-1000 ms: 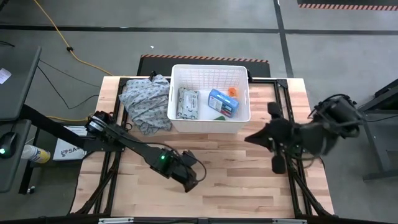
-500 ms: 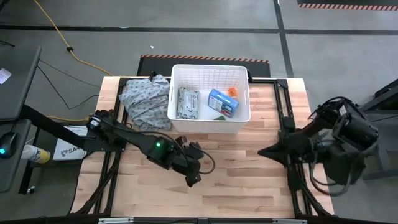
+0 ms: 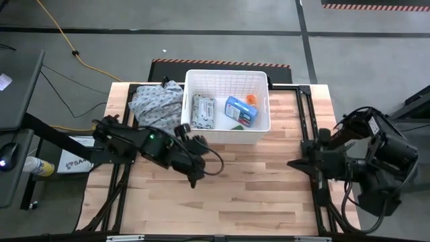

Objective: Pick & place medical supplies in basket/bin
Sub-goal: Return to Home Position

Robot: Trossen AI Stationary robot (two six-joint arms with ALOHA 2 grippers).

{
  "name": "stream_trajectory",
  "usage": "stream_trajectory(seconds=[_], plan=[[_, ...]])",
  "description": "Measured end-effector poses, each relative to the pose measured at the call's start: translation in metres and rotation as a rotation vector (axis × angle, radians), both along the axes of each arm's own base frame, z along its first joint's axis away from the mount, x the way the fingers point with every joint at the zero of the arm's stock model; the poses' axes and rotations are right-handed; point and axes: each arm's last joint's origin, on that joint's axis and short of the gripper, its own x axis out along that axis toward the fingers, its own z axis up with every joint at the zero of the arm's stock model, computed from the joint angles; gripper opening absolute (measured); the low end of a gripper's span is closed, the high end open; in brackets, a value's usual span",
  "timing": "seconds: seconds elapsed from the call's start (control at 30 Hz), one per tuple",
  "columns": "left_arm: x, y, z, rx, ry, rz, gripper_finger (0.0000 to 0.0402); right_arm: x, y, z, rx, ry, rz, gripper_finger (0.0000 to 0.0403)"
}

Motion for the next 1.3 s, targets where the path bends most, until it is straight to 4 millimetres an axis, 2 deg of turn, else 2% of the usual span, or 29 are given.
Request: stream_trajectory(seconds=[0.17, 0.4, 0.6, 0.73, 1.0, 1.17, 1.3], plan=[[-0.019, 0.016, 0.017, 0.049, -0.007, 0.027, 0.0095, -0.004, 0.000, -0.002, 0.001, -0.001, -0.010, 0.0000], [-0.056, 0.034, 0.050, 0.076, -0.106, 0.011, 0.0071, -0.007, 0.002, -0.002, 0.023, 0.009, 0.009, 0.0000], [-0.099, 0.052, 0.078, 0.039, -0.224, 0.018, 0.0047, -0.015, 0.007, -0.001, 0.033, -0.010, 0.032, 0.0000], [-0.128, 0.064, 0.090, 0.013, -0.284, 0.023, 0.0035, -0.021, 0.010, -0.001, 0.021, -0.035, 0.042, 0.0000], [-0.185, 0.087, 0.087, -0.059, -0.350, 0.069, 0.0045, -0.029, 0.014, 0.000, -0.010, -0.072, 0.055, 0.0000], [-0.211, 0.098, 0.069, -0.105, -0.360, 0.123, 0.0058, -0.031, 0.014, 0.001, -0.031, -0.090, 0.051, 0.0000], [-0.229, 0.105, 0.047, -0.141, -0.353, 0.175, 0.0059, -0.030, 0.014, 0.001, -0.051, -0.094, 0.049, 0.0000]])
